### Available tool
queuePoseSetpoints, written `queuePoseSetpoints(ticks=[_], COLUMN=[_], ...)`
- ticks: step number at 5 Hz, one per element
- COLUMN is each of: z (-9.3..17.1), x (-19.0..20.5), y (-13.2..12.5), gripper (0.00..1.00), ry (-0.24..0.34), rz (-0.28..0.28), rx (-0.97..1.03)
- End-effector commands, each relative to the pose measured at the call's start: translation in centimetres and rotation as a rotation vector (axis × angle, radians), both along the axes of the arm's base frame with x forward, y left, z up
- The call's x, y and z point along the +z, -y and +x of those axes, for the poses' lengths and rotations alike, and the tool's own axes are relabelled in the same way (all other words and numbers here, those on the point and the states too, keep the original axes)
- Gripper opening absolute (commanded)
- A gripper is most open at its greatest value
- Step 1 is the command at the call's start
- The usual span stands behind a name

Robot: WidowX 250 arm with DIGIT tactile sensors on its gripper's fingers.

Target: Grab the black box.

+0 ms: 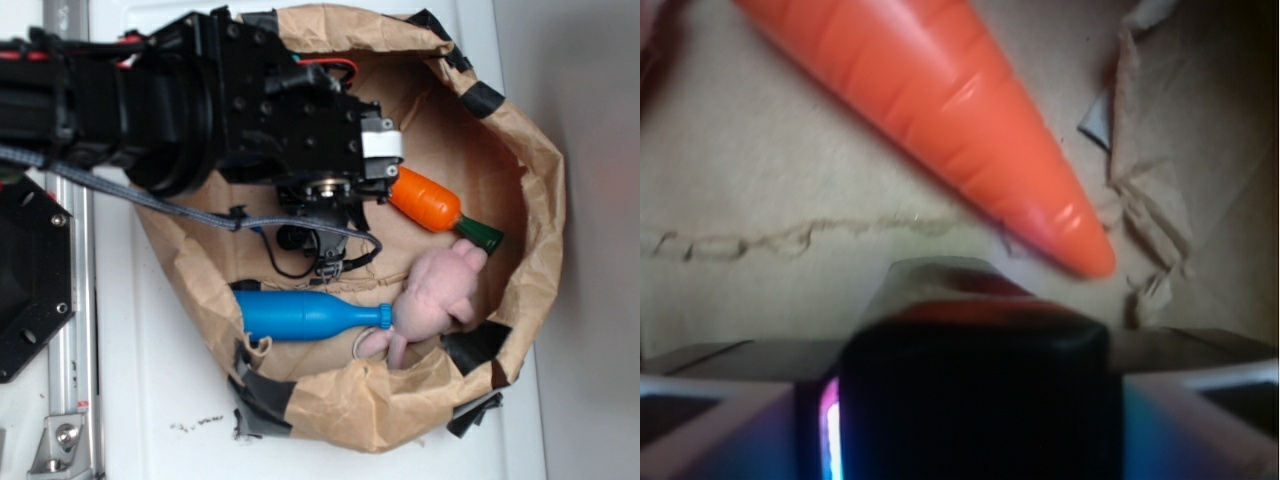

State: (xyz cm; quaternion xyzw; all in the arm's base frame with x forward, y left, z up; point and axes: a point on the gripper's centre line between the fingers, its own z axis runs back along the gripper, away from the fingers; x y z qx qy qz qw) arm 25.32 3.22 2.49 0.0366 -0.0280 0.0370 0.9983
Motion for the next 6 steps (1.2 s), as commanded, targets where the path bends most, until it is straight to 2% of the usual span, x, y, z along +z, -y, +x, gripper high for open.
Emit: queuePoseSetpoints(ticks=[1, 2, 3, 4, 6], z=[0.2, 0.5, 0.8, 0.6, 1.1], x=[8.6, 13.5, 16.8, 16.0, 14.5], y=[-3.7, -4.2, -3.2, -1.2, -0.4], gripper=[0.0, 0.0, 0.0, 0.0, 0.0], ry=[0.118, 0.157, 0.179, 0.163, 0.13], rz=[-0.027, -0.096, -0.109, -0.04, -0.007], rx=[0.105, 0.073, -0.02, -0.109, -0.119])
